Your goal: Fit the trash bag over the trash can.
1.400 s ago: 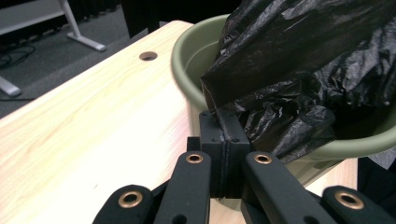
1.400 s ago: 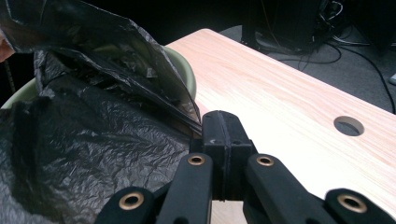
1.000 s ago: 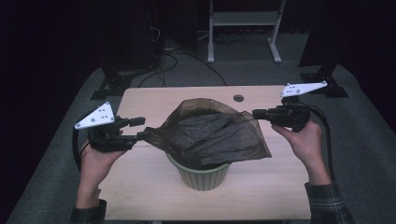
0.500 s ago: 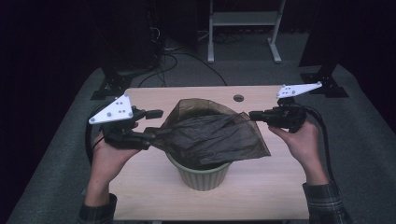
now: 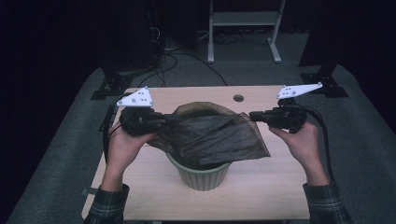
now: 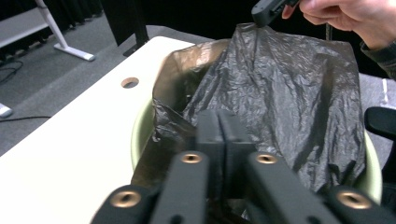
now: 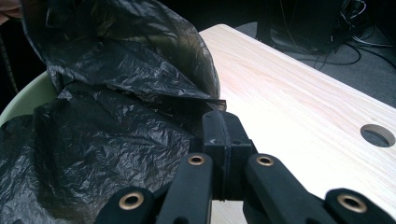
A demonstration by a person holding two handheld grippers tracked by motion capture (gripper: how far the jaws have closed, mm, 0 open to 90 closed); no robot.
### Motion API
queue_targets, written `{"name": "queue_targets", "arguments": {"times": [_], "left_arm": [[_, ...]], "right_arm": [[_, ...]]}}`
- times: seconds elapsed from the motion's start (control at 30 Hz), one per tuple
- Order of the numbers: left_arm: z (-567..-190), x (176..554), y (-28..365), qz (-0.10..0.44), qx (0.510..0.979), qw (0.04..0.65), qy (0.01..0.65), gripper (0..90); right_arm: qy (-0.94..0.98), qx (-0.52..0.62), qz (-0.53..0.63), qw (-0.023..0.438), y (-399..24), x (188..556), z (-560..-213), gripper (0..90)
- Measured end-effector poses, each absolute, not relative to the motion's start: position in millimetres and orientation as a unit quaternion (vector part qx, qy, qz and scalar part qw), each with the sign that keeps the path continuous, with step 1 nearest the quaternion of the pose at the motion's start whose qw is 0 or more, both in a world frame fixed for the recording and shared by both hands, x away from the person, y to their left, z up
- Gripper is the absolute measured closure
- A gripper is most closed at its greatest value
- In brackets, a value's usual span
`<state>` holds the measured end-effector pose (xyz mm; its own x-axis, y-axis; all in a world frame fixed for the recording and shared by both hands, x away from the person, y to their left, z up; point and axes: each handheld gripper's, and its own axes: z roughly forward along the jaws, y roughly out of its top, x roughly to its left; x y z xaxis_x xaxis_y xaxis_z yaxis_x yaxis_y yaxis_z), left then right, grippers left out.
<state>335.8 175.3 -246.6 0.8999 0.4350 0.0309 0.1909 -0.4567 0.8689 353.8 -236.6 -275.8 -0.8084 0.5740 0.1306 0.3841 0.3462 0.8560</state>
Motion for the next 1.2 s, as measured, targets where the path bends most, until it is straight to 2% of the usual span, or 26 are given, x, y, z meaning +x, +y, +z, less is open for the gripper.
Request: {"name": "queue_targets", "arguments": {"times": [0.3,0.53,0.73,0.8,0.93,1.03,1.13,1.2], "left_arm": [[-260,367,204,0.136,0.832,0.477,0.25,89.9],[-289,392,223,0.112,0.83,0.459,0.296,89.9],[-319,405,225,0.107,0.844,0.413,0.325,89.9],[-322,405,228,0.104,0.839,0.423,0.326,89.8],[-306,394,234,0.12,0.817,0.464,0.321,72.9],[-286,382,236,0.136,0.807,0.485,0.307,63.7],[-265,369,236,0.152,0.799,0.509,0.282,57.4],[-252,360,231,0.157,0.798,0.521,0.26,56.2]], "right_arm": [[0.814,0.293,0.492,0.096,-238,354,-277,89.9],[0.815,0.292,0.492,0.094,-236,354,-278,89.9],[0.815,0.289,0.493,0.091,-233,355,-280,89.9],[0.816,0.288,0.493,0.09,-232,355,-281,89.9],[0.817,0.283,0.494,0.089,-231,355,-280,89.8],[0.816,0.283,0.496,0.088,-231,355,-279,89.9],[0.817,0.28,0.497,0.088,-230,355,-278,89.9],[0.816,0.279,0.498,0.088,-229,354,-277,89.9]]}}
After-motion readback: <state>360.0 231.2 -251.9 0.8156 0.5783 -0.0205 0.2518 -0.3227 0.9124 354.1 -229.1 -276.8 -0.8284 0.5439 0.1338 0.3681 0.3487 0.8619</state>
